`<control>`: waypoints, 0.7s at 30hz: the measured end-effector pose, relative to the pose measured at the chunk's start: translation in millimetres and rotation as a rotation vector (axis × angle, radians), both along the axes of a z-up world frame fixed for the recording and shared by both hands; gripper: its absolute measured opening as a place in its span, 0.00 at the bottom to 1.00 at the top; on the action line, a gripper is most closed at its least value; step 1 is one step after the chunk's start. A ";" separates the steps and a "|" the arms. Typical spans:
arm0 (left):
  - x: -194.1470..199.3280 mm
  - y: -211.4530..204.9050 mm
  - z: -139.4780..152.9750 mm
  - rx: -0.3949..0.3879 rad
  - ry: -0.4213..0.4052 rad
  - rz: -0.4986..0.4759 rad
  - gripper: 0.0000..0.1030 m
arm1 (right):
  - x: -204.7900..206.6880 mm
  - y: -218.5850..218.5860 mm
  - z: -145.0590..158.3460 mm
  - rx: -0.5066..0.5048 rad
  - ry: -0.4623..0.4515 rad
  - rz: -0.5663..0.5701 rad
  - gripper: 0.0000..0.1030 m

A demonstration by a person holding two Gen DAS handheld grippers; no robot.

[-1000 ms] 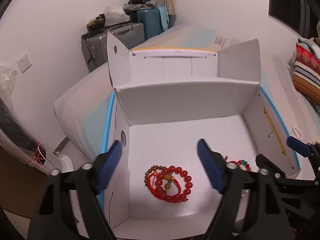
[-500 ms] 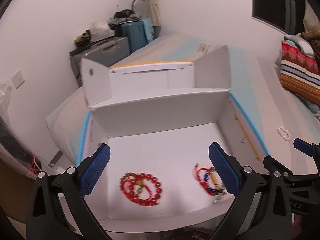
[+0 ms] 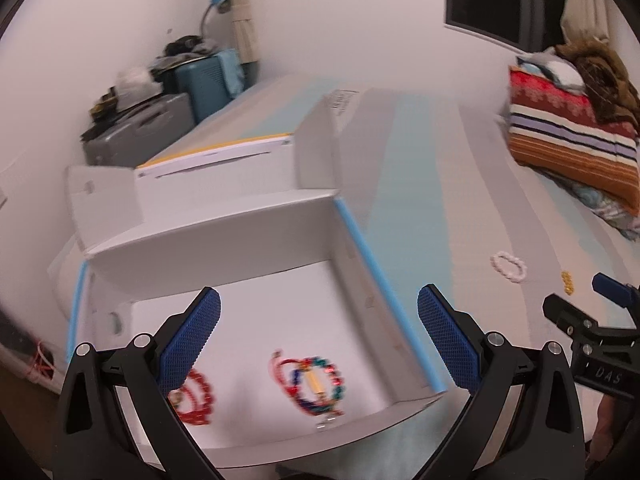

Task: Organize jewelry
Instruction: 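Move both tools back over the bed toward the white and yellow bracelets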

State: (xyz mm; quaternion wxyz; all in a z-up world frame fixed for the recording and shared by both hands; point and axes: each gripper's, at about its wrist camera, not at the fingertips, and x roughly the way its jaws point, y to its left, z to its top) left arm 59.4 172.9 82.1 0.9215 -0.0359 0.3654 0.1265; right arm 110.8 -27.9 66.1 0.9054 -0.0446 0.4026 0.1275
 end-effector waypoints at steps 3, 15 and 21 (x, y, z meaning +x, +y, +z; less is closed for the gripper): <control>15.3 -23.7 -3.5 -0.006 0.004 -0.040 0.94 | 10.1 -26.4 -2.7 0.008 0.005 -0.037 0.93; 93.3 -113.9 -38.0 -0.011 0.048 -0.171 0.94 | 61.1 -116.2 -35.2 0.012 0.036 -0.164 0.93; 138.6 -148.5 -71.2 -0.025 0.094 -0.227 0.94 | 96.3 -151.6 -69.1 0.003 0.077 -0.226 0.93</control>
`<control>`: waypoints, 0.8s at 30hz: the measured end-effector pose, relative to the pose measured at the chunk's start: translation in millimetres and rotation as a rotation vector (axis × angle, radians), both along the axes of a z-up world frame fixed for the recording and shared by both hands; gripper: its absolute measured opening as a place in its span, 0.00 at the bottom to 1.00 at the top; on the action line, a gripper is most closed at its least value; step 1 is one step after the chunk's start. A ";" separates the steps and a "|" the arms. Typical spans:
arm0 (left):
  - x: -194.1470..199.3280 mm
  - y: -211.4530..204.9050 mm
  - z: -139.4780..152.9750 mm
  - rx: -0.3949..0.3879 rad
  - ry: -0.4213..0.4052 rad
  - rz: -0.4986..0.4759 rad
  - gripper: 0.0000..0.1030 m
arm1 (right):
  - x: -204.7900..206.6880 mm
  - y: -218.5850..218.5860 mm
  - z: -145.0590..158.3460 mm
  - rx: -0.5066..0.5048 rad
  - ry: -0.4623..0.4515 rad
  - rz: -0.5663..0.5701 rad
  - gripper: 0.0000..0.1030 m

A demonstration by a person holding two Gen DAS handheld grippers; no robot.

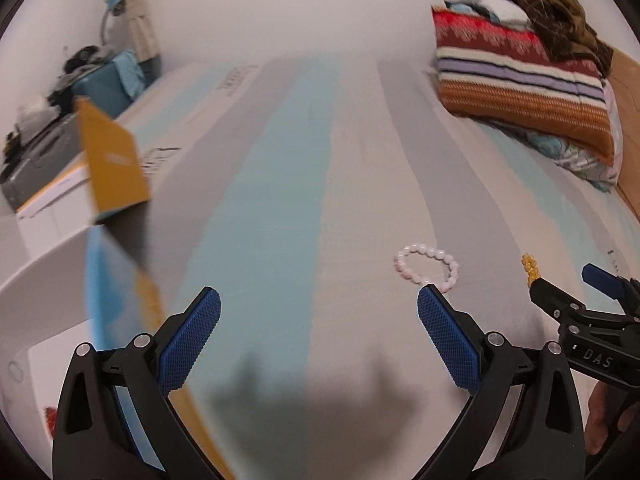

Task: Organize jewelry
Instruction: 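Move both tools back over the bed toward the white and yellow bracelets, then grasp the white bead bracelet with the left tool while the right tool grasps the yellow bracelet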

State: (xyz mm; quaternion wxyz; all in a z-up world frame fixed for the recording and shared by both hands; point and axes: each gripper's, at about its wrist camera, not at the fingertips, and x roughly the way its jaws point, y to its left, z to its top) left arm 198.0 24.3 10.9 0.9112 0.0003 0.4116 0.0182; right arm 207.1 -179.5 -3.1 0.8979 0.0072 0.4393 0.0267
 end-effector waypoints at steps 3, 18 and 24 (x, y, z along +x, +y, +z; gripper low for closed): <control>23.2 -15.2 -19.2 -0.008 0.025 -0.022 0.94 | 17.2 -17.4 -17.0 0.017 0.024 -0.026 0.93; 103.4 -51.7 -103.8 -0.021 0.154 -0.061 0.92 | 71.4 -66.8 -82.2 0.071 0.151 -0.098 0.81; 106.2 -56.3 -115.4 0.021 0.174 -0.077 0.64 | 78.9 -75.9 -95.6 0.062 0.189 -0.115 0.58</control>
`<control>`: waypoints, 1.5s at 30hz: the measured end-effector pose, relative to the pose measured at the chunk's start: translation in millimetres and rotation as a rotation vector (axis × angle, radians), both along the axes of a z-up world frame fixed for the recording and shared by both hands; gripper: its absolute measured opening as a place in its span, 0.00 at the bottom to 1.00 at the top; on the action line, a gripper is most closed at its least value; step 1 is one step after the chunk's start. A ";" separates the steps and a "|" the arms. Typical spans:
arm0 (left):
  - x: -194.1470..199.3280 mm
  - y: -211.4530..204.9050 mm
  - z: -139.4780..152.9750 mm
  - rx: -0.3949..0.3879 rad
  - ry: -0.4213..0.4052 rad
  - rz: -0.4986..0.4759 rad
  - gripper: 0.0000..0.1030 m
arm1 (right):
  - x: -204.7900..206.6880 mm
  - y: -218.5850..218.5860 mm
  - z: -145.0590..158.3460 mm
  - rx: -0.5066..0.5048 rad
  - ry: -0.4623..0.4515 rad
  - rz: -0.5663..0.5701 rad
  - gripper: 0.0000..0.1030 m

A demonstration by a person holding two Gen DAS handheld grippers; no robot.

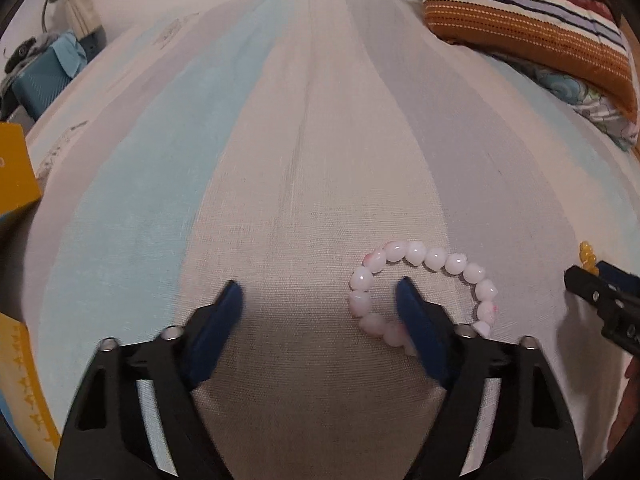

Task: Organize jewelry
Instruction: 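Grasp the white bead bracelet with the left tool while the right tool grasps the yellow bracelet, then carry the white and yellow bracelets with both tools over the white box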

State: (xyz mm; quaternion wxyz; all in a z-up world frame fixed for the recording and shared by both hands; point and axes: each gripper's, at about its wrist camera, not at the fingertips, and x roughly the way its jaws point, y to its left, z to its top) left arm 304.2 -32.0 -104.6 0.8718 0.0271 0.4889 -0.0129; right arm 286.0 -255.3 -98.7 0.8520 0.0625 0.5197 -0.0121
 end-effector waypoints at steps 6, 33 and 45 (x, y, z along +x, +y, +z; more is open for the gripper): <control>-4.4 1.7 2.7 -0.004 0.008 -0.013 0.32 | -2.8 -1.4 0.4 -0.007 0.007 -0.021 0.24; -41.5 8.4 62.6 -0.109 -0.071 -0.060 0.09 | -26.1 -1.6 41.4 0.013 -0.113 -0.018 0.09; -56.8 12.7 89.0 -0.091 -0.080 -0.057 0.09 | -42.4 12.2 57.2 -0.004 -0.128 0.008 0.09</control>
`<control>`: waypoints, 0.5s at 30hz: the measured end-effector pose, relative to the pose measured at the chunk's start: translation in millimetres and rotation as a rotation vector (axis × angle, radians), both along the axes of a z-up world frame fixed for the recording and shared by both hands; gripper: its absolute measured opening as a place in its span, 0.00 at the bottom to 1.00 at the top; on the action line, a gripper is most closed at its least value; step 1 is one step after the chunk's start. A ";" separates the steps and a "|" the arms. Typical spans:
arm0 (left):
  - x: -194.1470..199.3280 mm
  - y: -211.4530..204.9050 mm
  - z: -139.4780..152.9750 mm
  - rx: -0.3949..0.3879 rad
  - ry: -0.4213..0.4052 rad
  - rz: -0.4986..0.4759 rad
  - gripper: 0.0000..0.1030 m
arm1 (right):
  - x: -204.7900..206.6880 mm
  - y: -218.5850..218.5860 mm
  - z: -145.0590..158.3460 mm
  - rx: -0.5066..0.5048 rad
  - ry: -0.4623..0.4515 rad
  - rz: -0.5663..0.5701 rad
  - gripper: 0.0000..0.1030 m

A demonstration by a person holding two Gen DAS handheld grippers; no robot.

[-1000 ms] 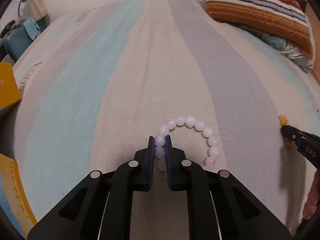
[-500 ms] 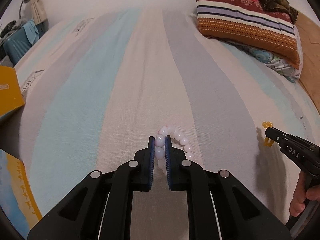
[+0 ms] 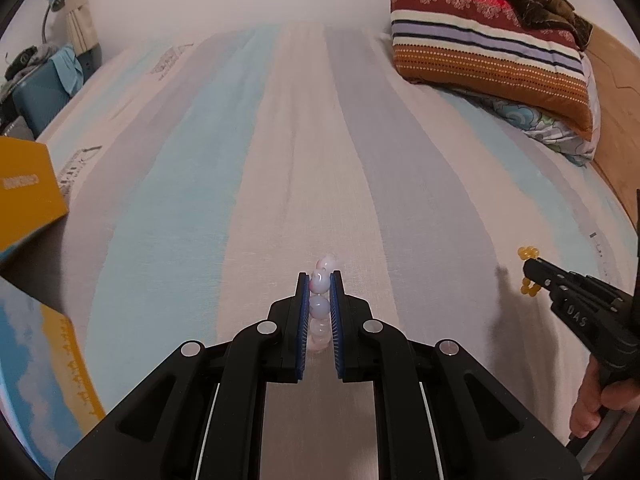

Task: Organize jewelry
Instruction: 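Carry the white and yellow bracelets with both tools over the white box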

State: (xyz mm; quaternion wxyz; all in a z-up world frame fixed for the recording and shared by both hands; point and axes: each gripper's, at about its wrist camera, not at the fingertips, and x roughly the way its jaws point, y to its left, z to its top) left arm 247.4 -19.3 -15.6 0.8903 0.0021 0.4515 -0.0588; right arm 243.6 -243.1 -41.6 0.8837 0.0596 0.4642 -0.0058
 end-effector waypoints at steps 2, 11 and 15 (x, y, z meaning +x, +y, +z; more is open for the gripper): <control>-6.3 1.2 7.9 0.004 -0.010 0.001 0.09 | -4.7 4.1 5.7 -0.009 -0.009 0.003 0.09; -38.4 17.4 34.1 0.004 -0.027 0.012 0.09 | -29.3 22.3 30.4 -0.038 -0.042 0.010 0.09; -57.1 30.0 48.1 -0.006 -0.038 0.023 0.09 | -44.4 36.6 44.8 -0.051 -0.056 0.028 0.09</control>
